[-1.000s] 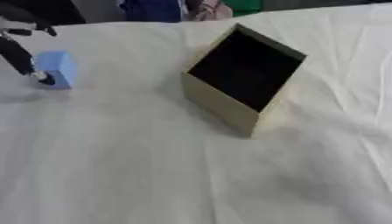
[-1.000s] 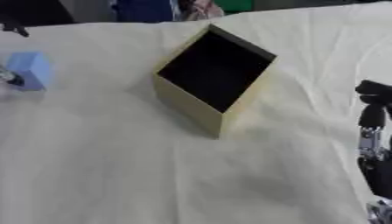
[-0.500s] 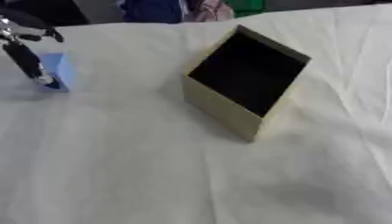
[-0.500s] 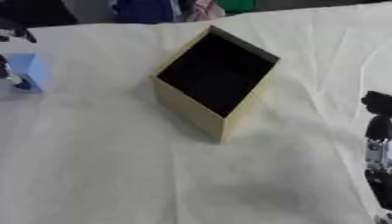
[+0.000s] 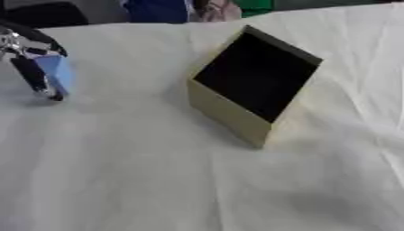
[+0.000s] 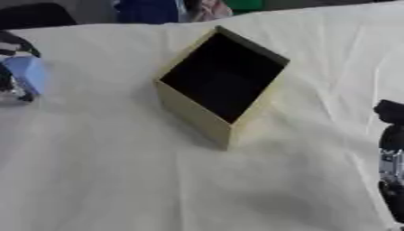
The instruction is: Pick up objects on the table and place them in the box.
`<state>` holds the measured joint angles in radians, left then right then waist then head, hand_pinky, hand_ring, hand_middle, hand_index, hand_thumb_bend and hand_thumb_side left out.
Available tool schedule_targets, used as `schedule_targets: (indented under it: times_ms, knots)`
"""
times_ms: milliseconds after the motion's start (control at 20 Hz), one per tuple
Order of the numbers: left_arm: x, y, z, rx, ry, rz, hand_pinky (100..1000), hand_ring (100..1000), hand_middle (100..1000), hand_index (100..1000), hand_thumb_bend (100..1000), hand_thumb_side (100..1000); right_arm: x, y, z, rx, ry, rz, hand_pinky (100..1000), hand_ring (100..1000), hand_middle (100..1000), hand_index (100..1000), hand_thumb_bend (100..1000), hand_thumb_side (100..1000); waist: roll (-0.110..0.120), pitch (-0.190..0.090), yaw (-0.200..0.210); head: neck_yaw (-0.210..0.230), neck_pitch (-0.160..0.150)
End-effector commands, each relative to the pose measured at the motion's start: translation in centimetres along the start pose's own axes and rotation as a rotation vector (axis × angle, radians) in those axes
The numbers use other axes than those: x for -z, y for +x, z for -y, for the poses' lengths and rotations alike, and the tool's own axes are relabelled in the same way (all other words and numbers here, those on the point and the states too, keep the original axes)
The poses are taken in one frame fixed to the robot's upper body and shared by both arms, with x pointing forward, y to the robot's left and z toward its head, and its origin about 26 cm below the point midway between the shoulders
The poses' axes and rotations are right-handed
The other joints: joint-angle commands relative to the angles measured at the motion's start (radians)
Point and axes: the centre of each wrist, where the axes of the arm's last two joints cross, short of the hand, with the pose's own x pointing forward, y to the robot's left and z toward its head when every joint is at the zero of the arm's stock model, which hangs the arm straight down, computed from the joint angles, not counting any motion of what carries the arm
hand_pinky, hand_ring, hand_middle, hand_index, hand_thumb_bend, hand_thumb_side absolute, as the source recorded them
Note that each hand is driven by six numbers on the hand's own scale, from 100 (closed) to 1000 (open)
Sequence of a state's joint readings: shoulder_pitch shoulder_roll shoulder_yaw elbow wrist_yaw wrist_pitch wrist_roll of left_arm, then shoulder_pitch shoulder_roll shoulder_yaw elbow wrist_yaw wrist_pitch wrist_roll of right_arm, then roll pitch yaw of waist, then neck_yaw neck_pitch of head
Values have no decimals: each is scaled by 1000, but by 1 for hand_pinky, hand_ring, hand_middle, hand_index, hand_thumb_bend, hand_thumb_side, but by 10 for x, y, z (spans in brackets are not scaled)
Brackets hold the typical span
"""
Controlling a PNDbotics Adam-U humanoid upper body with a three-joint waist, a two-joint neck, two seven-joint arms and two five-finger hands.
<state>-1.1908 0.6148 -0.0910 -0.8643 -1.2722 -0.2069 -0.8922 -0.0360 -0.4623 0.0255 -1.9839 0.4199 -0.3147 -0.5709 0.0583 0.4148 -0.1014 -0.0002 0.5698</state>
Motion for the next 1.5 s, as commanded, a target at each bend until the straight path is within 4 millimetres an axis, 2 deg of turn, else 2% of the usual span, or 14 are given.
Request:
schedule_targets:
  times_ms: [50, 400, 500, 650, 700, 750, 900, 1150, 1500]
  knots:
    - [-11, -9, -13, 0, 26, -12, 1000, 995, 969, 1000, 545, 377, 5, 4, 2, -3, -1, 28, 673, 736, 620, 771, 100, 929, -6, -16, -2, 6, -15]
    - [-11, -10, -12, -32, 27, -16, 1000, 983, 931, 1000, 492, 362, 4, 4, 0, -1, -3, 23, 673, 735, 618, 770, 100, 929, -11, -8, -8, 8, -22]
    - [-11, -9, -13, -40, 33, -15, 999, 957, 894, 1000, 465, 348, 3, 4, 0, -2, -3, 21, 673, 735, 618, 770, 100, 923, -12, -6, -9, 8, -22]
    - [-13, -9, -15, -55, 46, -15, 972, 917, 852, 1000, 396, 300, 3, 4, 0, -1, -3, 18, 673, 735, 618, 770, 100, 929, -13, -5, -9, 6, -21]
    - [-14, -8, -16, -60, 49, -14, 954, 889, 834, 1000, 349, 257, 3, 4, -1, -1, -3, 17, 673, 735, 618, 770, 100, 929, -14, -6, -9, 5, -20]
    - [-14, -8, -17, -64, 52, -12, 954, 889, 834, 1000, 349, 257, 2, 4, -1, -1, -2, 16, 673, 735, 618, 770, 100, 929, -14, -6, -9, 4, -19]
    - [-14, -7, -17, -74, 52, -12, 923, 869, 832, 1000, 286, 212, 1, 4, -1, -2, 0, 13, 674, 736, 618, 770, 100, 928, -15, -10, -8, 3, -13]
    - [-14, -7, -18, -72, 50, -17, 915, 861, 824, 1000, 276, 201, 0, 4, 0, -3, 1, 4, 674, 736, 618, 770, 100, 927, -15, -23, -6, 2, -5]
    - [-21, -6, -26, -61, 79, -39, 888, 834, 792, 972, 151, 176, -1, 2, 3, -6, 0, -7, 675, 735, 617, 769, 100, 924, -17, -46, -3, -5, 4]
